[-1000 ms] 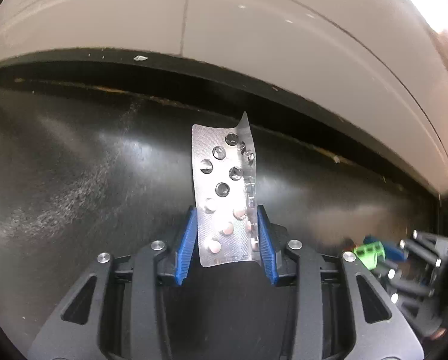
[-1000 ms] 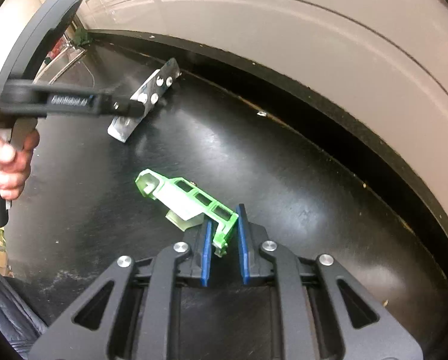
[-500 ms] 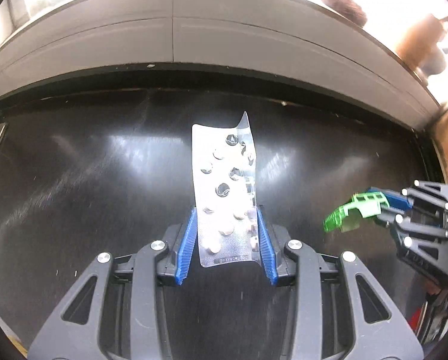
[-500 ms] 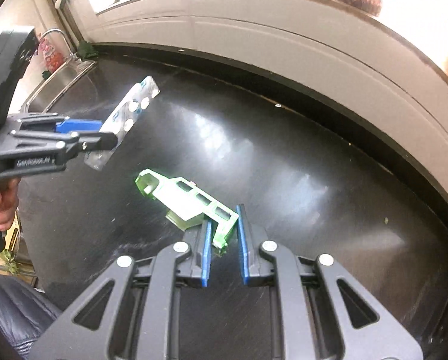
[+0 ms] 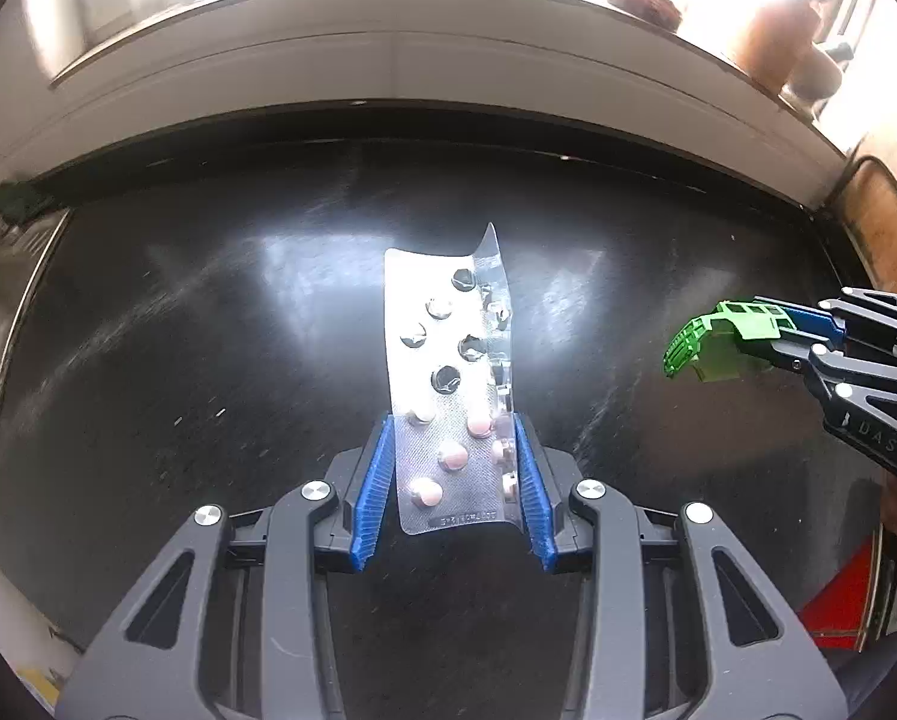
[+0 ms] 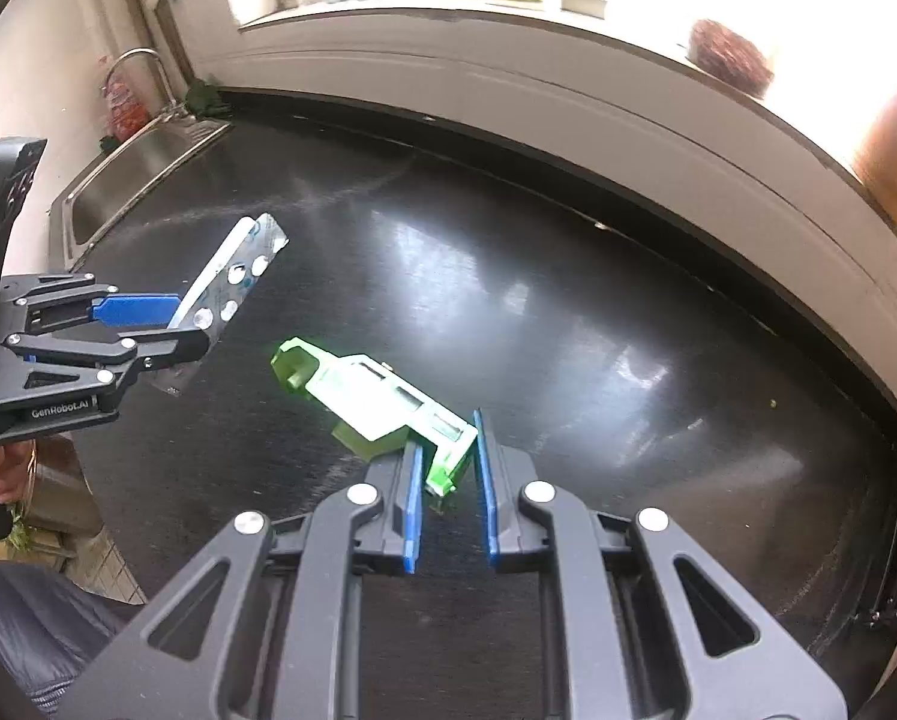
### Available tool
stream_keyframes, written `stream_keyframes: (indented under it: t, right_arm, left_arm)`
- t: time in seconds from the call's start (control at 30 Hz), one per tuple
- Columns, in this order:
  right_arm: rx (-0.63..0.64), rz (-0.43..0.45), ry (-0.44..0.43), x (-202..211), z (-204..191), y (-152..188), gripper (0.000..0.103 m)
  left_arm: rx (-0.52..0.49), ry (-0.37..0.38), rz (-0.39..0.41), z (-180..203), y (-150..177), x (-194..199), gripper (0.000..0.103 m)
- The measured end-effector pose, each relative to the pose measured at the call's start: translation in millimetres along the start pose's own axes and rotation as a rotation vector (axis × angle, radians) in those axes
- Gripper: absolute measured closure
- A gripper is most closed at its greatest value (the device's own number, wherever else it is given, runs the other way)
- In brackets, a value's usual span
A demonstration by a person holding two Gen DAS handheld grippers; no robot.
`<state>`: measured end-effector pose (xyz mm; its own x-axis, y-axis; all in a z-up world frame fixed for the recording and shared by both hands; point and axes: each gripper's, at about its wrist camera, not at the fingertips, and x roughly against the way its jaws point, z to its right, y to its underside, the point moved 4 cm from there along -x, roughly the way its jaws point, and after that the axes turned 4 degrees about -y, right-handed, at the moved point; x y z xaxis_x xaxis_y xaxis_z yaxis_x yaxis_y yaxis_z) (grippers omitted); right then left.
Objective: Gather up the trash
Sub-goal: 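Carry blister pack and toy car to the black bin and open both tools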
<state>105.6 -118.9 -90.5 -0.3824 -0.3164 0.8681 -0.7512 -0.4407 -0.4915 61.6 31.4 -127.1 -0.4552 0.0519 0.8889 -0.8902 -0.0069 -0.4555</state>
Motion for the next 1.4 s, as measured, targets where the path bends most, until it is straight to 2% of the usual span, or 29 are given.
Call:
stream_keyframes:
  t: [0.27,0.43,0.63,0.8,0.97,1.1,1.23,1.4]
  right_arm:
    - [0.079,0.025,-0.048,-6.8,-66.1,-28.2,0.087]
    - [0.189,0.034,-0.128,-19.1,-142.5,-53.7,0.087]
    - [0.336,0.014,-0.256,-46.3,-262.5,-75.6,0.087]
    - [0.462,-0.058,-0.378,-75.5,-375.9,-65.1,0.087]
    - [0.571,-0.167,-0.473,-101.0,-476.2,-36.8,0.087]
    - [0.598,-0.235,-0.495,-126.3,-533.6,-18.4,0.087]
    - [0.563,-0.297,-0.503,-156.8,-576.2,-12.7,0.087]
    - [0.548,-0.367,-0.474,-189.4,-605.0,-1.8,0.087]
  left_arm:
    - [0.082,-0.094,0.050,-63.4,27.5,39.3,0.065]
    - [0.170,-0.192,0.078,-119.7,62.2,73.9,0.065]
    - [0.347,-0.335,0.077,-196.3,141.6,116.8,0.064]
    - [0.519,-0.427,0.038,-254.0,230.0,141.3,0.064]
    - [0.683,-0.452,-0.011,-288.5,308.3,143.5,0.064]
    - [0.757,-0.466,-0.033,-310.8,351.7,136.4,0.064]
    - [0.806,-0.448,-0.026,-339.0,373.2,116.3,0.063]
    - [0.834,-0.426,-0.030,-365.7,391.9,88.7,0.063]
